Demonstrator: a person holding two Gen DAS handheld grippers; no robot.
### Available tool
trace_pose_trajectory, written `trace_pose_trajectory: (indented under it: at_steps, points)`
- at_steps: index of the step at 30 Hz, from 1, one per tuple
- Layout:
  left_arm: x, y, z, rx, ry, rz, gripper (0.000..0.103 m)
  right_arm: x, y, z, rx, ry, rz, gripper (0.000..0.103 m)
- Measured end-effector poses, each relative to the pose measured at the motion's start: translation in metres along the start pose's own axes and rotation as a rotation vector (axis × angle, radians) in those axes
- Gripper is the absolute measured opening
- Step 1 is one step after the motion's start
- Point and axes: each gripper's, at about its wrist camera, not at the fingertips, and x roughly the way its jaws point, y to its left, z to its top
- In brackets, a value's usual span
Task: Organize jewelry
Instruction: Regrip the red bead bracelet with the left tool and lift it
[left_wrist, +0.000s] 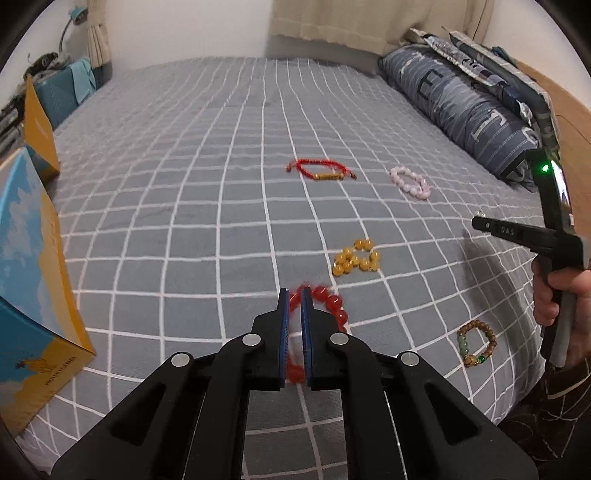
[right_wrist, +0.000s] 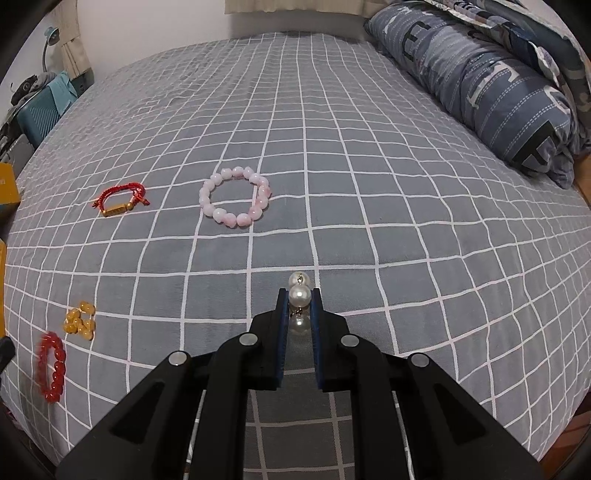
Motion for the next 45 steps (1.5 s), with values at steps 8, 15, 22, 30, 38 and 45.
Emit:
trace_pose_trajectory:
  at_steps: [8, 15, 22, 30, 38, 45]
  points:
    - [0.005, 0.001, 0.000, 0.006, 0.019, 0.025, 0.009, -0.001, 0.008, 0.000, -0.020, -0.005, 0.000, 0.011]
    - [0.033, 0.007, -0.011, 0.006, 0.080, 0.038, 0.029, 0.000, 0.010, -0.001, -0.025, 0.000, 0.002, 0.011]
    - [0.056, 0.006, -0.022, 0.038, 0.117, 0.064, 0.042, 0.000, 0.012, -0.001, -0.030, 0.001, 0.001, 0.011]
    - [0.054, 0.009, -0.022, 0.024, 0.119, 0.057, 0.013, -0.001, 0.016, -0.001, -0.034, -0.002, 0.003, 0.011]
    - [0.036, 0.008, -0.013, 0.001, 0.071, 0.031, 0.013, -0.006, 0.018, 0.001, -0.025, -0.010, 0.008, 0.011]
    - [0.021, 0.001, 0.000, -0.014, 0.037, 0.032, 0.013, -0.017, 0.029, 0.009, -0.010, -0.037, 0.043, 0.011]
